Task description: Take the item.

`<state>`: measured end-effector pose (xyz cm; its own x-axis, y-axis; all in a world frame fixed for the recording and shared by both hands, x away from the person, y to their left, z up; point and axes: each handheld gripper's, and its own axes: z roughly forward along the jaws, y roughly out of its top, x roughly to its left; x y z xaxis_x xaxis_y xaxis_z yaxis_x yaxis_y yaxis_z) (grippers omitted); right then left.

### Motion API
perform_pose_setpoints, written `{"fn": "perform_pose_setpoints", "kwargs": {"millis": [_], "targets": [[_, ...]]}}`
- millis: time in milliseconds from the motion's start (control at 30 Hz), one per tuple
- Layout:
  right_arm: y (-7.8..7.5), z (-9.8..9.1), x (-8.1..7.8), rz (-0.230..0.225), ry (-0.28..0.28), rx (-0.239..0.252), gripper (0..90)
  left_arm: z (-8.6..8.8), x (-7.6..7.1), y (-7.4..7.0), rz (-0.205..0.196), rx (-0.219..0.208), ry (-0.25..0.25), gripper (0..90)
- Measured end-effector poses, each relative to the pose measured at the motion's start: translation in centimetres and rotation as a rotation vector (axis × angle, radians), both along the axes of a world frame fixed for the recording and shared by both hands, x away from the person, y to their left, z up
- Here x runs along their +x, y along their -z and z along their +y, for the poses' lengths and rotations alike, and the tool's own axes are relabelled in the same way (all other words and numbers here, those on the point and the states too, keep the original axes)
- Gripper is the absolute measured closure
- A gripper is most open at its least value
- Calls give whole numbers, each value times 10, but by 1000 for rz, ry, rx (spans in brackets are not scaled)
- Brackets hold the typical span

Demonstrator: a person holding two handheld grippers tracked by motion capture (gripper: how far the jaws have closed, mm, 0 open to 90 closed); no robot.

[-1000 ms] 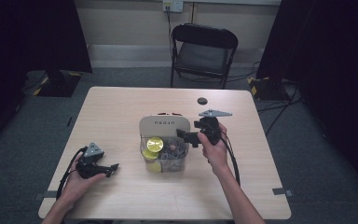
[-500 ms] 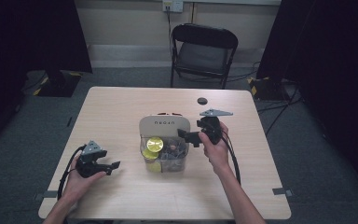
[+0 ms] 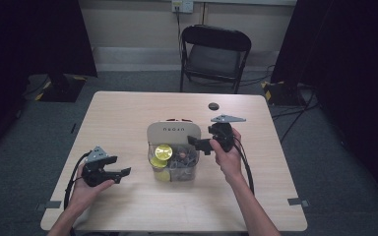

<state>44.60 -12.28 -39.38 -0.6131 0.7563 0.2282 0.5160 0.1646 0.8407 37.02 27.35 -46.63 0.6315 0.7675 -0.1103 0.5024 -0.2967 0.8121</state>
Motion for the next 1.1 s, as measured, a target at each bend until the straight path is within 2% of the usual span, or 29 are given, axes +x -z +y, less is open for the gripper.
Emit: {"fn": "perform_pose_setpoints", "kwargs": {"millis": [200,233,267,300,467,533,600,800,1033,1100], "targets": [[1,0,0,-2,-1,7,30,-3,-2,-10,-16,-27,15,226],[1,0,0,0,1,12,30,-6,-2,-14,-7,-48,22,229],[1,0,0,0,1,12,30,-6,-2,-14,-7,-48,22,233],[1,0,0,2,0,19,33,-11,-2,-18,-6,-72,28,234],[1,1,1,0,-5,17,31,-20,-2,-24,-11,-68,57,233],[2,1,1,1,-6,14,30,-27,-3,-31,-21,-87,77,222],[3,2,0,1,-5,10,32,-30,-5,-34,-40,-82,87,221],[3,2,0,4,-3,10,34,-40,-3,-42,-43,-61,117,220],[4,2,1,7,-8,15,24,-49,1,-56,-72,-84,140,229],[4,2,1,8,-7,16,23,-54,3,-63,-84,-105,154,232]]}}
